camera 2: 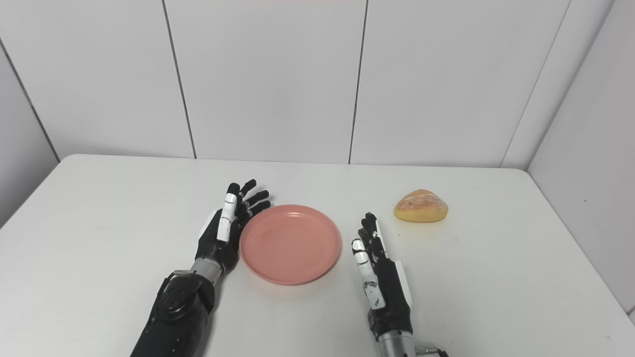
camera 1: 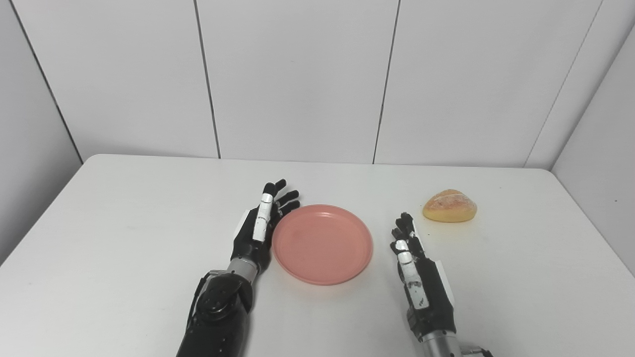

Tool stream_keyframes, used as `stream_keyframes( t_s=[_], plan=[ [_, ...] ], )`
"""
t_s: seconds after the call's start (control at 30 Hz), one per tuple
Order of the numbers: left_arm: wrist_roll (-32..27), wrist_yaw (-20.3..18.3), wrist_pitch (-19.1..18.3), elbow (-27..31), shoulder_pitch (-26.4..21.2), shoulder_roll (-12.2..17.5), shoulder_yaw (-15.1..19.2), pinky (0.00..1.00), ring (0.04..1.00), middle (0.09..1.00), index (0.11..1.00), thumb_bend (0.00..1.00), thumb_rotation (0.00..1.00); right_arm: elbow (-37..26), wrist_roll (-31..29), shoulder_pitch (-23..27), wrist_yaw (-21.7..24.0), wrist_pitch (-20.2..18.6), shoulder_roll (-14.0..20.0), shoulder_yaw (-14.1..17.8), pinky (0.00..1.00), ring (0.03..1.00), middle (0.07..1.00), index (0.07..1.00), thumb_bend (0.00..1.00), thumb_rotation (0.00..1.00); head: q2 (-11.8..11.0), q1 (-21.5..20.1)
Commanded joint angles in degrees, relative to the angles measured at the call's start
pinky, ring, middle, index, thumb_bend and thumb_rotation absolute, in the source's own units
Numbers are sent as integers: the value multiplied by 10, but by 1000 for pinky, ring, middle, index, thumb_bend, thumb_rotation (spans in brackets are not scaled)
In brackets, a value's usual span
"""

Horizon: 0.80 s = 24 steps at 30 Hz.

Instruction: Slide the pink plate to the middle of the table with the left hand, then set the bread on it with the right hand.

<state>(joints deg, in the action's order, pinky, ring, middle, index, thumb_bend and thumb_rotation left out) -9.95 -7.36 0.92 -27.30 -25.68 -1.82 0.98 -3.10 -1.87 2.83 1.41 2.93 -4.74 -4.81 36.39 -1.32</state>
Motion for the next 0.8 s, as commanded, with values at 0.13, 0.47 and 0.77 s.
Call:
stream_keyframes(
  t_s=[0.13, 0.47, 0.77],
  plan=[
    [6, -8, -4, 13, -2, -2, -9, 963, 856, 862, 922, 791, 1000, -18, 0, 19, 1, 1, -5, -1, 1000, 1000, 1000, 1000, 681, 859, 1, 1],
    [8, -5, 0, 22, 8, -1, -10, 961, 889, 898, 958, 780, 1000, -22, 0, 18, 1, -5, -6, -2, 1000, 1000, 1000, 1000, 692, 866, 2, 1],
    [12, 9, 34, 24, 15, 4, 9, 1000, 981, 972, 997, 787, 1000, -18, -2, 20, 2, 1, -6, -2, 1000, 1000, 1000, 1000, 664, 862, 2, 1]
  ],
)
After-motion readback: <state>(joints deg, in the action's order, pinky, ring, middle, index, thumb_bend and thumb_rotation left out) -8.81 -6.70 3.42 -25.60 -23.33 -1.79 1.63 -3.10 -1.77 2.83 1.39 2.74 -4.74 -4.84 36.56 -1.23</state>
